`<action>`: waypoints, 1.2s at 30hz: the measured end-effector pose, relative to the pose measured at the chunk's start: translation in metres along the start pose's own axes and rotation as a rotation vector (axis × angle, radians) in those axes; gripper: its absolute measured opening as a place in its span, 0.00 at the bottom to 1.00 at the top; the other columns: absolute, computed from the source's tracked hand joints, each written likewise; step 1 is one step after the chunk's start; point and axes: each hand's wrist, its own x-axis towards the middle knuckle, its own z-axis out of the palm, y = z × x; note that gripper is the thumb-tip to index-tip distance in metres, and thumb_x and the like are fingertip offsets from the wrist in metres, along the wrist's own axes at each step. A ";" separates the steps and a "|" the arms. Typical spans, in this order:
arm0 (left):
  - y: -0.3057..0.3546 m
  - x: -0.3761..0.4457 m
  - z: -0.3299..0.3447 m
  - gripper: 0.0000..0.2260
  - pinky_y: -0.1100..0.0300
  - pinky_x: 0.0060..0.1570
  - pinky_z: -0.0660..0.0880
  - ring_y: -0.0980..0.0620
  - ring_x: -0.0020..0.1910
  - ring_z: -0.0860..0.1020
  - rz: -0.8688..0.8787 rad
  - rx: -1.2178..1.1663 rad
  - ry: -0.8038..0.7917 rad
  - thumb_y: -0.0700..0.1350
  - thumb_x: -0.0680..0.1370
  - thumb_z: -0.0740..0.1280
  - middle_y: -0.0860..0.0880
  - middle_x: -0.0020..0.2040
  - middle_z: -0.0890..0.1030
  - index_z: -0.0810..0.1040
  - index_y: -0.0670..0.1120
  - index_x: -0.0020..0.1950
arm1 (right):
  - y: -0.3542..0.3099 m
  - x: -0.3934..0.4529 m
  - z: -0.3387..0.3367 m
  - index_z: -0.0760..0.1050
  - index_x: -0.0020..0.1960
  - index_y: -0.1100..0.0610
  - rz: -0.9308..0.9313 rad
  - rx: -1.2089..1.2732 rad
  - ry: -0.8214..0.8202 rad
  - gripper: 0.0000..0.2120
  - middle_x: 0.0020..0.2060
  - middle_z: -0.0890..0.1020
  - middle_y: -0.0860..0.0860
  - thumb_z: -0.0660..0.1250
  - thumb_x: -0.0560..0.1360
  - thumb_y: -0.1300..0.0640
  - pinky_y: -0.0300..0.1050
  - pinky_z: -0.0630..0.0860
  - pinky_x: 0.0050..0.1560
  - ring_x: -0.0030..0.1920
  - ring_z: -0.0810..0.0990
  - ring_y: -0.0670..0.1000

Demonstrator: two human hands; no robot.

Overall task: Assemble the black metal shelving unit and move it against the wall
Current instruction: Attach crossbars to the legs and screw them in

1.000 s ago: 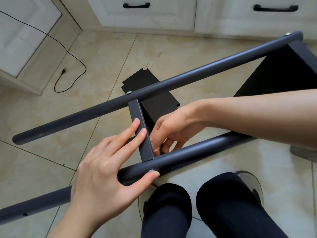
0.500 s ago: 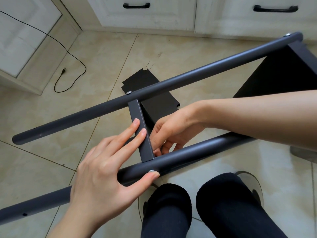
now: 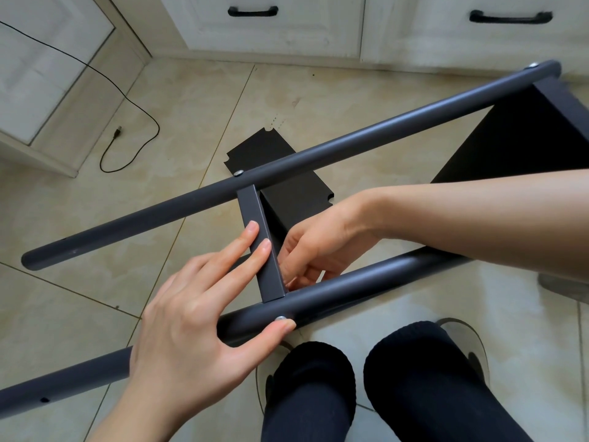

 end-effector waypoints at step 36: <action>-0.002 -0.001 0.001 0.32 0.48 0.52 0.78 0.52 0.60 0.78 0.011 0.029 0.006 0.67 0.73 0.65 0.60 0.77 0.68 0.74 0.53 0.73 | 0.000 0.000 -0.003 0.77 0.45 0.62 -0.009 0.008 -0.018 0.08 0.37 0.78 0.55 0.61 0.79 0.63 0.52 0.73 0.50 0.40 0.75 0.53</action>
